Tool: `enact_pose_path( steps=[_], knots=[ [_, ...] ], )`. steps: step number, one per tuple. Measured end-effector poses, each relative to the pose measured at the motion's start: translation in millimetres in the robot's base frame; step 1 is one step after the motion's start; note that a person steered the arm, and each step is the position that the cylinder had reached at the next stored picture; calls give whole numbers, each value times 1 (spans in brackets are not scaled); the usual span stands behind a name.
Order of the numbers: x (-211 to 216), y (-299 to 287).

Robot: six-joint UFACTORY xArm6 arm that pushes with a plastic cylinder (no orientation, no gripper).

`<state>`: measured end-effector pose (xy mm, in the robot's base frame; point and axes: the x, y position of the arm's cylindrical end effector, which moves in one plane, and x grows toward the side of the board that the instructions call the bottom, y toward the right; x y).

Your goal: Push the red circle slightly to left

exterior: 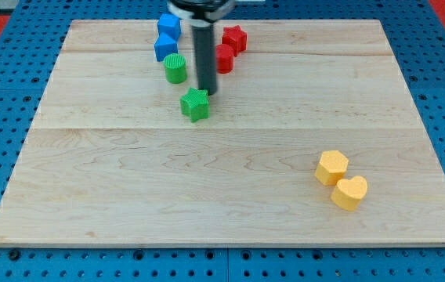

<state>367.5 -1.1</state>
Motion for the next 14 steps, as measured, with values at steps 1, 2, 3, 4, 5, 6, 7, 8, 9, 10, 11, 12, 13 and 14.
enact_pose_path(
  steps=[1, 2, 3, 4, 5, 6, 7, 8, 9, 10, 11, 12, 13, 14],
  knots=[
    [-12, 51],
    [-32, 34],
    [-40, 13],
    [-50, 33],
    [-53, 7],
    [-53, -20],
    [-48, 6],
    [-16, 76],
    [23, 101],
    [23, 101],
    [23, 101],
    [23, 101],
    [23, 101],
    [23, 120]
  ],
)
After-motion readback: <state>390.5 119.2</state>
